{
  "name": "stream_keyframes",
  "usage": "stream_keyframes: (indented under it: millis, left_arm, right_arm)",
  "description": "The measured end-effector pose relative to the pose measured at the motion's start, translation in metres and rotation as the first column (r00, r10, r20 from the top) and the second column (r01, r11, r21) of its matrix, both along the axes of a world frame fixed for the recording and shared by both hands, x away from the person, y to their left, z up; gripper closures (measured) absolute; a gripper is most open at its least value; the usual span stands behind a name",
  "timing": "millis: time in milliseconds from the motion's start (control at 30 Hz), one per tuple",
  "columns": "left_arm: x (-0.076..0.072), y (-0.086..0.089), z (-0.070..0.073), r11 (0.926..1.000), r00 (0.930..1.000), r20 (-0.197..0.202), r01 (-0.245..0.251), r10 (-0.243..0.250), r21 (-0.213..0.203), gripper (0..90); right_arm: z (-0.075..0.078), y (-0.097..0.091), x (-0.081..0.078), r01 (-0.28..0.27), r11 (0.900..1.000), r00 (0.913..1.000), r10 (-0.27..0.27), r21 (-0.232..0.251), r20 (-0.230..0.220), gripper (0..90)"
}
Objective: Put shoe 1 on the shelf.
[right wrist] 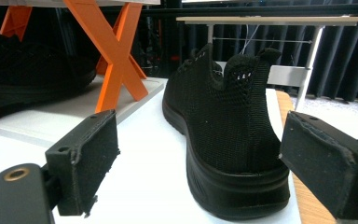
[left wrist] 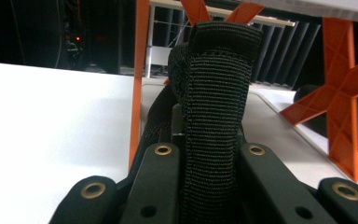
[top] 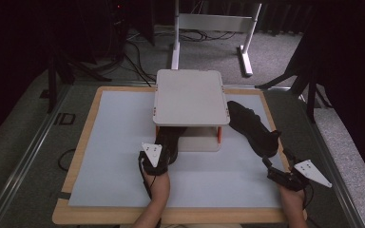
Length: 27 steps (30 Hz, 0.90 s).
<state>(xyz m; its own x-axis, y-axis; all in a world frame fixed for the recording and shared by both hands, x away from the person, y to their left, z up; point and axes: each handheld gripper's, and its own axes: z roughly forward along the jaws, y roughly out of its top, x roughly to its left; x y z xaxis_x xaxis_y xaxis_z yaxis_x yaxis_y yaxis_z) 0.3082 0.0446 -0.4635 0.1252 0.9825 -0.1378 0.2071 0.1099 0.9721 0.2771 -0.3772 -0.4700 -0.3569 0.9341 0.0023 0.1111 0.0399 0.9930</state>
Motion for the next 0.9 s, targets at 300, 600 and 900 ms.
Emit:
stream_keyframes:
  millis: [300, 600, 900]
  left_arm:
    - [0.014, -0.011, 0.002, 0.9977, 0.9978, 0.003, -0.066, 0.066, 0.016, 82.9]
    - [0.034, -0.022, -0.001, 0.9944, 0.9946, -0.028, -0.099, 0.1, 0.037, 82.5]
    - [0.043, -0.023, -0.005, 0.9944, 0.9937, -0.05, -0.098, 0.1, 0.039, 81.1]
  right_arm:
    - [0.0, 0.001, 0.0, -0.009, 0.9999, 0.9999, 0.008, -0.011, -0.006, 11.1]
    - [0.0, 0.001, 0.001, -0.021, 0.9997, 0.9996, 0.021, -0.015, -0.019, 11.1]
    - [0.0, 0.002, 0.001, -0.028, 0.9995, 0.9993, 0.027, -0.017, -0.025, 11.1]
